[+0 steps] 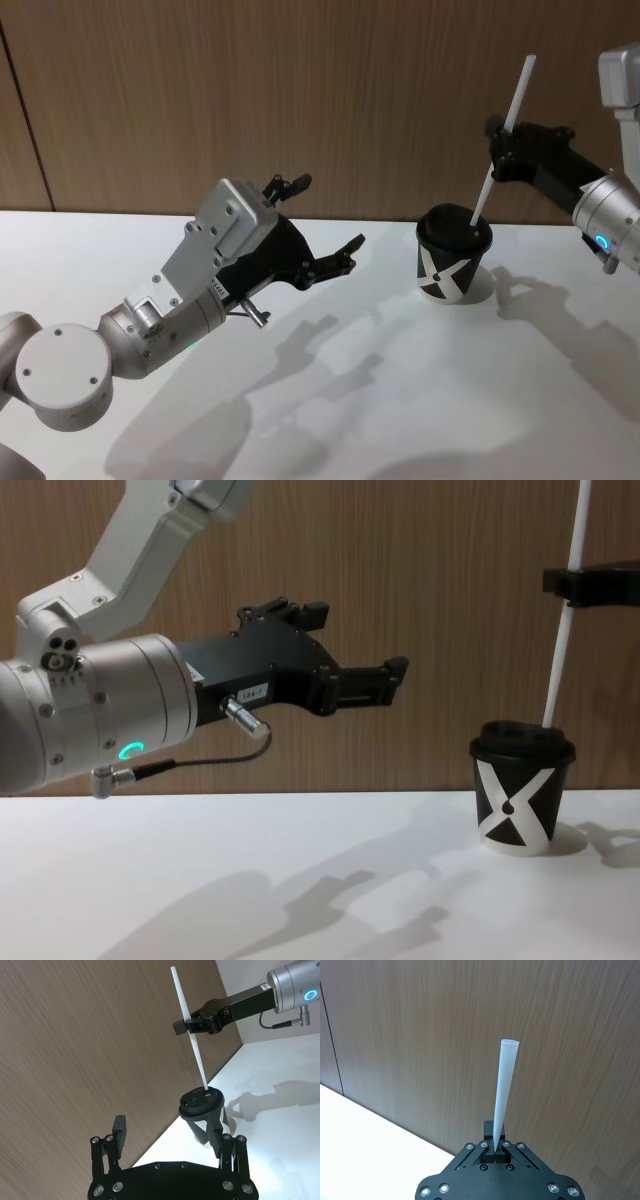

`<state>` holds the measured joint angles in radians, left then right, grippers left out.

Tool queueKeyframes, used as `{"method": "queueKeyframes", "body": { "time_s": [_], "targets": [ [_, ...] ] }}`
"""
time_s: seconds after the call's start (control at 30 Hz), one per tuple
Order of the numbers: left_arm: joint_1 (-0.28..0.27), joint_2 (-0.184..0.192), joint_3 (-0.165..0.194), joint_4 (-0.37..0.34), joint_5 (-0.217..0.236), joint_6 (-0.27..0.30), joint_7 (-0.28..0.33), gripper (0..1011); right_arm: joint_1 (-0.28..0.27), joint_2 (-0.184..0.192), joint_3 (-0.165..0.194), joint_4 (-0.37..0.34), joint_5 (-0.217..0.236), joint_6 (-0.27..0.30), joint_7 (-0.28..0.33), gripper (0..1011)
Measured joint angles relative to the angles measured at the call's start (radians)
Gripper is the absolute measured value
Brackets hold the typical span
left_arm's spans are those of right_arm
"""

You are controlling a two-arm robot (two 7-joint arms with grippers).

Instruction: Pick up the straw with one hand, pass it to the other hand, and insert it into the cup.

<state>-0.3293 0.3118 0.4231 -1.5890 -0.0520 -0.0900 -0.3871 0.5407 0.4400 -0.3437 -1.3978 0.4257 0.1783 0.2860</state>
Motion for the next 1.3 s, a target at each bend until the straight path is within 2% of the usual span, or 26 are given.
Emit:
{"method": "queueKeyframes", "body": {
  "time_s": [0.97, 1.1, 1.23, 1.3],
  "targets": [
    [0.0, 0.0, 0.0, 0.0, 0.0, 0.0, 0.0, 1003, 0.0, -0.021, 0.015, 0.039, -0.016, 0.003, 0.018, 10],
    [0.0, 0.0, 0.0, 0.0, 0.0, 0.0, 0.0, 1003, 0.0, -0.022, 0.016, 0.041, -0.017, 0.004, 0.019, 89],
    [0.0, 0.0, 0.0, 0.0, 0.0, 0.0, 0.0, 1003, -0.001, -0.023, 0.017, 0.042, -0.018, 0.004, 0.019, 236],
    [0.0, 0.0, 0.0, 0.0, 0.0, 0.0, 0.0, 1003, -0.001, -0.023, 0.017, 0.043, -0.018, 0.004, 0.02, 268]
  ]
}}
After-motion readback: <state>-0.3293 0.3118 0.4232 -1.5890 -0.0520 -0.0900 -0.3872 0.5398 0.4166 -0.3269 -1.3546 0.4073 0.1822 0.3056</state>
